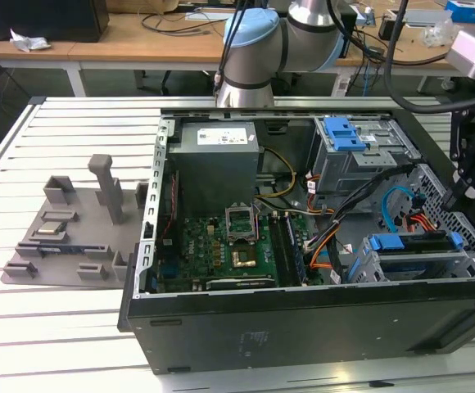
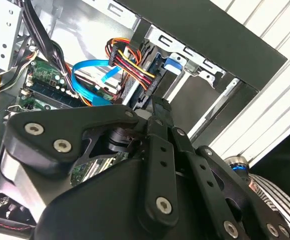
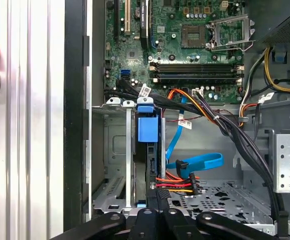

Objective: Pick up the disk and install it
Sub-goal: 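Insert the second disk wire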

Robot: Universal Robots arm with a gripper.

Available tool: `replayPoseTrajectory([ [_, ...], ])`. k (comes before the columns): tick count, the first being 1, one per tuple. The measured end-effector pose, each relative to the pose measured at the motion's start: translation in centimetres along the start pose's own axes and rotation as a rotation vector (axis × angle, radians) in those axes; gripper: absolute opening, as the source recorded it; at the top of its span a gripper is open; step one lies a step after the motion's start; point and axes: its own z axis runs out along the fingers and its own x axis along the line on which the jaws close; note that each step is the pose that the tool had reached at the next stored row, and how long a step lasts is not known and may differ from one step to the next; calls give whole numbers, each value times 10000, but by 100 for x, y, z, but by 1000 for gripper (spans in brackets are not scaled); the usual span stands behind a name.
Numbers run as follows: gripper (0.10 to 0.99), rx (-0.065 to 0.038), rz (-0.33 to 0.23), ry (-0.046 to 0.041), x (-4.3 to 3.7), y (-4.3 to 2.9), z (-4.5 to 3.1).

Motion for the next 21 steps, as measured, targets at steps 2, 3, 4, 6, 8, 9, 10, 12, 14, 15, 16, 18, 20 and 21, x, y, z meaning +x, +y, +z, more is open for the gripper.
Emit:
replayPoseTrajectory([
  [2,106,0,0,0,0,0,-1],
  [3,106,0,0,1,0,0,-1],
  [4,173,0,0,0,0,0,-1],
  [6,294,0,0,0,0,0,-2],
  [8,361,0,0,2,-2,1,-2],
  [9,361,0,0,6,-10,11,-2],
  [10,361,1,-11,-1,-57,39,8],
  [12,361,2,-35,-10,-133,93,23],
  [14,361,2,-45,-28,-173,147,37],
  [15,361,3,-51,-36,-184,179,48],
  [16,361,3,-62,-39,-186,204,62],
  [18,361,7,-129,-49,-187,246,96],
  [20,361,10,-201,-49,-190,266,132],
  [21,361,12,-227,-48,-191,266,164],
])
